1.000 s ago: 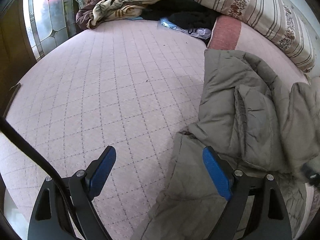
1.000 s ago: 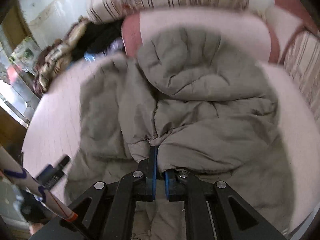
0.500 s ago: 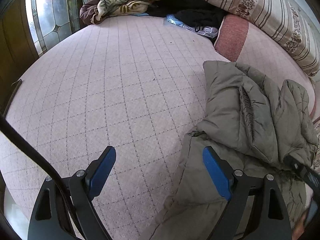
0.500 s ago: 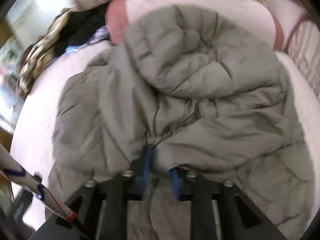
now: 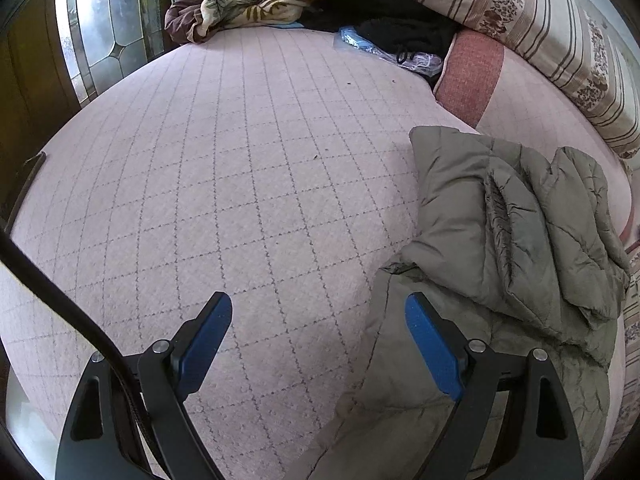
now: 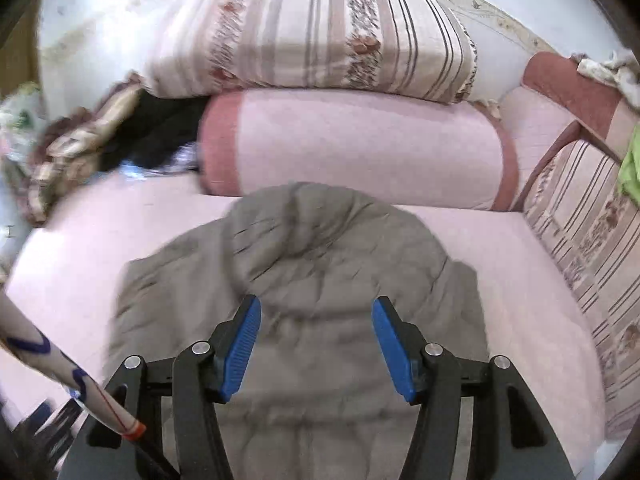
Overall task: Fold large clothes
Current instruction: 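Grasp the folded jacket with the right gripper and press the fold flat, then grasp the jacket bundle with both grippers and lift it off the bed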
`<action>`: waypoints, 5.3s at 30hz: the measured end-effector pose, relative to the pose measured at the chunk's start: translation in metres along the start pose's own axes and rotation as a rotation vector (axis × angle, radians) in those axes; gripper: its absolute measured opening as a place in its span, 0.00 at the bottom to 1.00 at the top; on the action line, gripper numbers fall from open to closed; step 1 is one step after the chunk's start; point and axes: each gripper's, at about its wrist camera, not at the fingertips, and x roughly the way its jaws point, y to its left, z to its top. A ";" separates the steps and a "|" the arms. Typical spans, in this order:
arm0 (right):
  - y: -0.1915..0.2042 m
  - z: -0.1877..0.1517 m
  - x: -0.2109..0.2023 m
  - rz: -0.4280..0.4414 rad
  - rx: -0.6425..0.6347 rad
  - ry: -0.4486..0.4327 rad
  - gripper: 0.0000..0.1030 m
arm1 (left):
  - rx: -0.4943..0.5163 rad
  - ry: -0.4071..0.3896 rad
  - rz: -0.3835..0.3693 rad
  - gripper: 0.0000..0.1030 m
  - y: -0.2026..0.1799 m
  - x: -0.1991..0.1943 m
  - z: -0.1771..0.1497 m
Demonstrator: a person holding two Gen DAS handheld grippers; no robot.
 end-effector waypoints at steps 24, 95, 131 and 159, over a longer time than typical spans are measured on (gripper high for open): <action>0.147 -0.059 0.058 0.209 -0.181 0.187 0.25 | -0.078 -0.001 -0.001 0.86 0.026 0.000 0.013; -0.324 -0.270 -0.023 0.446 0.626 0.256 0.85 | -0.085 0.376 -0.532 0.85 0.064 -0.026 -0.112; -0.279 -0.348 -0.067 0.808 0.533 0.370 0.68 | -0.065 0.370 -0.622 0.79 0.050 -0.050 -0.195; -0.232 -0.343 -0.080 0.737 0.510 0.306 0.26 | 0.060 0.355 -0.381 0.29 0.010 -0.075 -0.213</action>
